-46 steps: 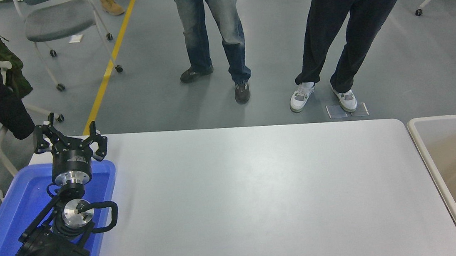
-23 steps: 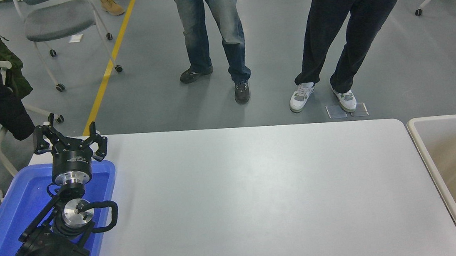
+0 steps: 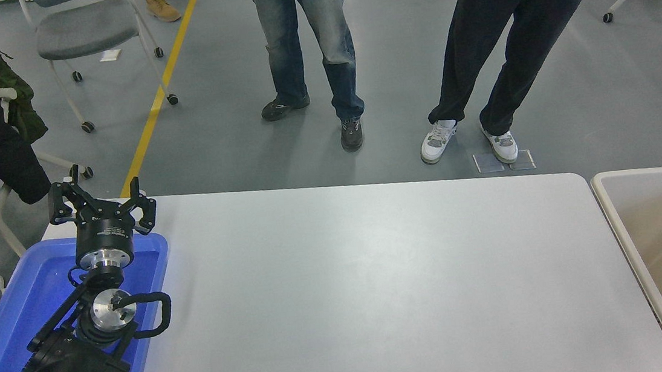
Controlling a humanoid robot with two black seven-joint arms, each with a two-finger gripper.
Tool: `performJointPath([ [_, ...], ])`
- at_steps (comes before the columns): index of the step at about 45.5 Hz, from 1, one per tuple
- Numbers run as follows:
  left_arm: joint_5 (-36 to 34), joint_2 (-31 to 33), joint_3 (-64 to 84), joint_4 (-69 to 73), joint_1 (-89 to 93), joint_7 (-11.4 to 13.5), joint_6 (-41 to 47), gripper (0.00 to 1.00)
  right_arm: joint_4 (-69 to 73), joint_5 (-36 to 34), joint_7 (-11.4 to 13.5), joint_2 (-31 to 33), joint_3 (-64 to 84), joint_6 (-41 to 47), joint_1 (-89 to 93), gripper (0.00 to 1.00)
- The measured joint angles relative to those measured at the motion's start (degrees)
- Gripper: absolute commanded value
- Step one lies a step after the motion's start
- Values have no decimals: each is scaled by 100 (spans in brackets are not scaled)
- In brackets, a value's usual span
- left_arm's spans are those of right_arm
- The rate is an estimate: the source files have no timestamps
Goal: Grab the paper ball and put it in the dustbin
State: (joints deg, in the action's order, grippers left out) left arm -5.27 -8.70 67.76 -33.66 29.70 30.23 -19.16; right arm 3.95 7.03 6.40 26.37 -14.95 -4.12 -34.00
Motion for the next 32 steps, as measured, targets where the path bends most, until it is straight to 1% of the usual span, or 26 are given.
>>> performJointPath([
  [17,0,0,0,0,0,0,0,99,-6,2,-6,-22,56,37,-59,100],
  [32,0,0,0,-2,0,0,0,99,113,44,29,66,351,85,-515,100],
])
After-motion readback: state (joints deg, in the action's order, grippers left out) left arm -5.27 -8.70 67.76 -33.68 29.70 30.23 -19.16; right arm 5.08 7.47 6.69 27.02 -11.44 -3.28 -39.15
